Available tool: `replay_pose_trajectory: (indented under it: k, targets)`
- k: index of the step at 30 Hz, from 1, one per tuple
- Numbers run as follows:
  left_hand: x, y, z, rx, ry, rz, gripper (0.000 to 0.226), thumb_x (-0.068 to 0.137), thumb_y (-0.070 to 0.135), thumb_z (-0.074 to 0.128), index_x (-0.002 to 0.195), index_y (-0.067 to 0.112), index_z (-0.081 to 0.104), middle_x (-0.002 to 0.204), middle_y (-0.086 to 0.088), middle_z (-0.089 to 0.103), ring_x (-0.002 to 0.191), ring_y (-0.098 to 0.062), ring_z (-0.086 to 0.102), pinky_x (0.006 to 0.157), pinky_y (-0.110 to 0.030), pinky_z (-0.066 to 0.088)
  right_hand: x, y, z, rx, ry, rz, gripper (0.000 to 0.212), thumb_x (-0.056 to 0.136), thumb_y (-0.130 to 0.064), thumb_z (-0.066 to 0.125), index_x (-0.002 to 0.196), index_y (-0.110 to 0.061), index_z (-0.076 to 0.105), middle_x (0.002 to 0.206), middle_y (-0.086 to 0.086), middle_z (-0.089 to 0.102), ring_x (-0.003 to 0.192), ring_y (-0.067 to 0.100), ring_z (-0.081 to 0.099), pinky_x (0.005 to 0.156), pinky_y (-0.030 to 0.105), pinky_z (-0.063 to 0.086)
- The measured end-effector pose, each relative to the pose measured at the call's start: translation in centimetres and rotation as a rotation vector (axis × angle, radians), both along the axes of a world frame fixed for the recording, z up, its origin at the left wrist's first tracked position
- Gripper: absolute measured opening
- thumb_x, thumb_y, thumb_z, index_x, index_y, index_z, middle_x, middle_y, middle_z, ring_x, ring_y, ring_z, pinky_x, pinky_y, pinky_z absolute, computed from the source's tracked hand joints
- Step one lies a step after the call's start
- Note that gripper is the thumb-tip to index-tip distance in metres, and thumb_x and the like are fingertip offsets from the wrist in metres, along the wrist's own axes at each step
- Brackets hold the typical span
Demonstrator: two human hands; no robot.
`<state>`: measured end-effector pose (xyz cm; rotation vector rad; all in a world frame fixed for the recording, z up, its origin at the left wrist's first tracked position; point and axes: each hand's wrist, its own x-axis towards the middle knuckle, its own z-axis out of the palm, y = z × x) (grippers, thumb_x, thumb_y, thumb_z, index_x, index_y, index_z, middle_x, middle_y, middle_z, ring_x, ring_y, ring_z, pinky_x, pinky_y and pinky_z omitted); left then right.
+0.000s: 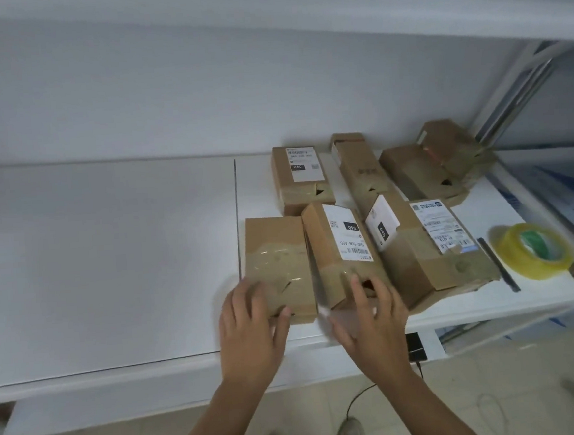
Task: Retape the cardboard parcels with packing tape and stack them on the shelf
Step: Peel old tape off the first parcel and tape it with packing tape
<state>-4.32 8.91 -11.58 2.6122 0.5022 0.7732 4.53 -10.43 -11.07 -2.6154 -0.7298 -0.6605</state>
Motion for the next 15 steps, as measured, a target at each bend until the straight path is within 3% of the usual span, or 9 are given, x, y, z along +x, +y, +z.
replay_pose_trajectory:
  k: [3,5,9,12,15]
  targets:
    - [1.3,0.3,0.1,0.116,-0.011,-0.231,0.044,0.097,0.041,0.052,0.137,0.021,0.054,0.150,-0.010,0.045,0.140,-0.034,0.039,0.112,-0.047,0.036,0.1,-0.6,0.5,0.186,0.182,0.039,0.064,0.092,-0.054,0.051,0.147,-0.022,0.044,0.159,0.013,0.023,0.145,0.032,0.028,0.110,0.048,0.032]
    - [2.1,0.7,-0.2,0.184,0.018,-0.310,0.041,0.101,0.041,0.044,0.132,0.021,0.062,0.150,-0.009,0.046,0.141,-0.033,0.037,0.112,-0.049,0.035,0.6,-0.9,0.4,0.116,0.246,0.055,0.061,0.097,-0.058,0.041,0.149,-0.027,0.042,0.162,0.009,0.021,0.148,0.029,0.025,0.112,0.050,0.032]
    - [2.3,1.6,-0.4,0.117,0.107,-0.257,0.051,0.100,0.049,0.039,0.127,0.014,0.065,0.140,-0.013,0.054,0.135,-0.036,0.045,0.108,-0.048,0.045,1.1,-1.0,-0.2,0.048,0.334,-0.034,0.075,0.099,-0.065,0.023,0.151,-0.014,0.039,0.159,0.007,0.034,0.147,0.023,0.030,0.113,0.051,0.037]
    - [2.1,1.7,0.3,0.084,0.141,-0.238,0.056,0.098,0.052,0.039,0.127,0.011,0.065,0.135,-0.013,0.057,0.131,-0.033,0.050,0.103,-0.042,0.048,1.3,-1.0,0.0,0.044,0.306,-0.083,0.073,0.098,-0.062,0.031,0.143,-0.008,0.050,0.151,0.007,0.047,0.140,0.022,0.043,0.110,0.045,0.040]
    - [2.2,1.5,1.0,0.060,0.104,-0.215,0.055,0.093,0.051,0.048,0.122,0.007,0.064,0.129,-0.011,0.060,0.126,-0.030,0.055,0.094,-0.038,0.054,1.9,-0.5,0.6,-0.032,0.147,-0.118,0.056,0.095,-0.053,0.044,0.118,-0.009,0.068,0.130,0.008,0.064,0.116,0.026,0.061,0.094,0.042,0.047]
